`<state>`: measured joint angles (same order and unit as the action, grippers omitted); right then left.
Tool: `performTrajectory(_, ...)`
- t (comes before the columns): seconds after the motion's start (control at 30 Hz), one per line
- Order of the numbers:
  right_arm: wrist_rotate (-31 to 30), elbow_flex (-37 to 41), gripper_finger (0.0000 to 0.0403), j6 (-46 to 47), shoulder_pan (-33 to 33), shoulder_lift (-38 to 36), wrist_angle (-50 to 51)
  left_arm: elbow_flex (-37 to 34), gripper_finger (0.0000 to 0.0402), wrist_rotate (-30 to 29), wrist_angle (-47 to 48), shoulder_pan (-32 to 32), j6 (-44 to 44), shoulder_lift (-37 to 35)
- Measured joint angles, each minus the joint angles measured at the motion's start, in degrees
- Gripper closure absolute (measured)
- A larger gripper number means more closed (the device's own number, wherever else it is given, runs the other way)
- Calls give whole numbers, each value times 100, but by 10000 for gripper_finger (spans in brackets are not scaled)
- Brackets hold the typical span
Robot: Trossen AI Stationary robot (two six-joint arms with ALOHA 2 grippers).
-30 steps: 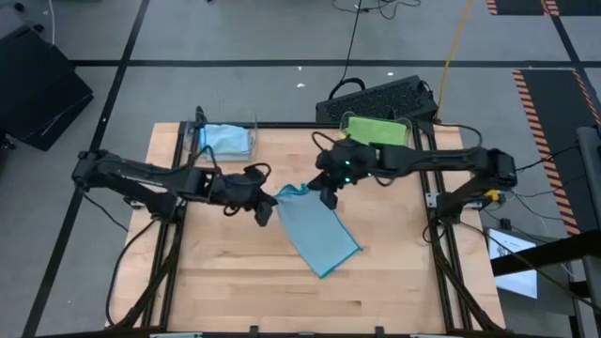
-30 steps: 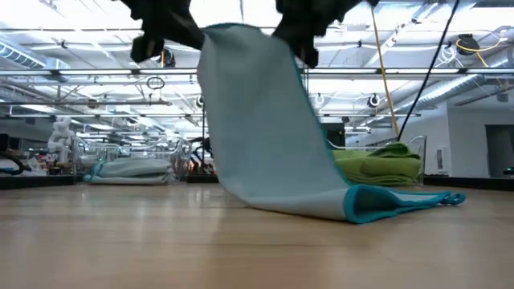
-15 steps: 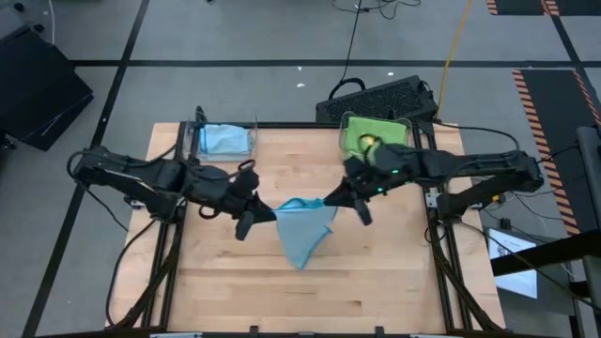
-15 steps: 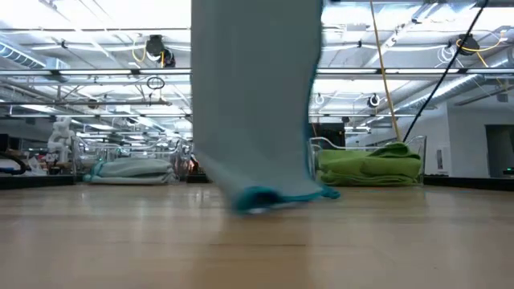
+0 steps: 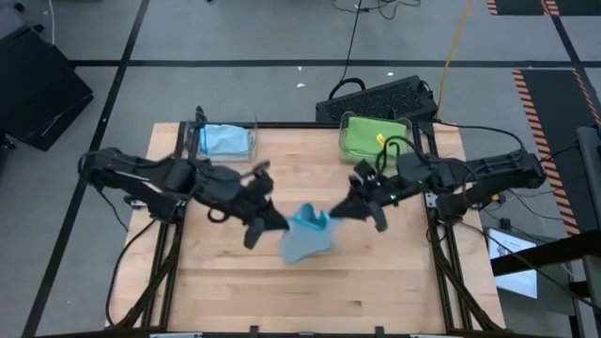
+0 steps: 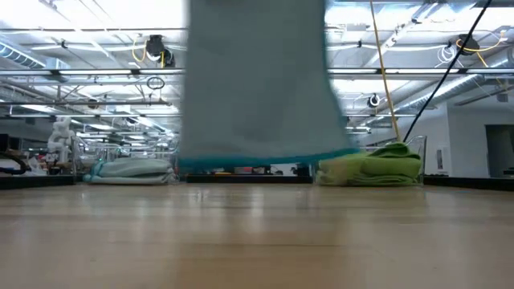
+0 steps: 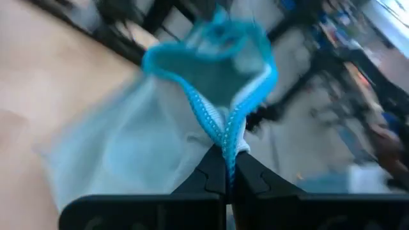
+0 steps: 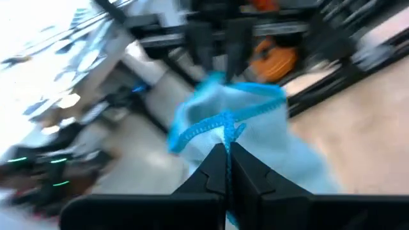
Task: Sort microfiber towel by color & place in baskets
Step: Fold the blue towel
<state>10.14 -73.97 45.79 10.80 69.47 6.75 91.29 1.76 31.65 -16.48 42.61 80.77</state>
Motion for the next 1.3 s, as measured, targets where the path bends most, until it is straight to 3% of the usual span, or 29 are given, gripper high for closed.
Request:
performTrajectory(0.2, 699, 0, 403, 1139, 671, -185, -121, 11, 400, 984, -588, -465, 707, 313)
performTrajectory(0.33, 745, 0, 403, 1631, 848, -205, -197, 8, 400, 984, -988, -559, 755, 346)
performTrajectory(0.47, 719, 0, 403, 1422, 751, -108, -40, 13, 400, 641, -860, -449, 524, 322)
performTrajectory(0.73, -24, 0, 403, 288, -9, 196, 1194, 11, 398, -461, 684, 64, 28, 318)
performTrajectory(0.9, -787, 188, 403, -451, -580, 335, 1977, -40, 397, -1068, 1692, 583, -373, 318)
performTrajectory(1.3, -831, 2134, 403, -782, -2023, 339, -248, -1253, 395, -1124, 1300, 1917, -1586, 326)
